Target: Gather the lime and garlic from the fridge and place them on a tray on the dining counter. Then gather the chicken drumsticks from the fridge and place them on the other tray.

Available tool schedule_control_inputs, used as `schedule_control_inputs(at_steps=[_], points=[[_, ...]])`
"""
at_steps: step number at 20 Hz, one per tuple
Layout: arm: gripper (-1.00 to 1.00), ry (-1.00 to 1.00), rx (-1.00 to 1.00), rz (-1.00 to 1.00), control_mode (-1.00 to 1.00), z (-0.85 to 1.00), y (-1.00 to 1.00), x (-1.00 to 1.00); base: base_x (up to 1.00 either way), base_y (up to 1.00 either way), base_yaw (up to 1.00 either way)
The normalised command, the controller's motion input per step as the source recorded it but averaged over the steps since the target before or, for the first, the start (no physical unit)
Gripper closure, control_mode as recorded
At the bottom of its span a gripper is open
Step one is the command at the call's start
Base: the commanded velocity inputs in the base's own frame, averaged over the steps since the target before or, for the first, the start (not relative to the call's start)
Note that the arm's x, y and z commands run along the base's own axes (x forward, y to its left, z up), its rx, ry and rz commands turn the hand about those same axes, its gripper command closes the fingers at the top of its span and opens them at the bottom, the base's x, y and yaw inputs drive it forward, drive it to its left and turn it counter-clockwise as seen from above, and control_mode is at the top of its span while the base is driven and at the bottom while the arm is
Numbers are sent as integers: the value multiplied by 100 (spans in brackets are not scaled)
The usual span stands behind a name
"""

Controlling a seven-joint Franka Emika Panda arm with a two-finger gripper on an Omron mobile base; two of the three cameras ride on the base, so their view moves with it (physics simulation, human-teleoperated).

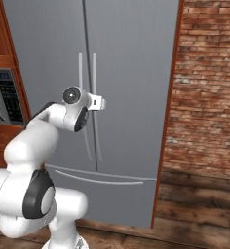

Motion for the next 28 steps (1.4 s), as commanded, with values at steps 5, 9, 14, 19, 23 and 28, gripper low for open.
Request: schedule_control_inputs(at_steps=[5, 9, 14, 19, 23, 28], points=[[-100, 1, 0, 2, -100, -16, 0, 58, 0, 0, 0], [-100, 4, 0, 2, -100, -13, 0, 55, 0, 0, 0], [-100, 4, 0, 2, -100, -14, 0, 50, 0, 0, 0], [-100, 0, 0, 1, -100, -23, 0, 45, 0, 0, 0], [-100, 0, 0, 1, -100, -33, 0, 46, 0, 0, 0], [100, 5, 5, -3, -100, -29, -39, 53, 0, 0, 0]])
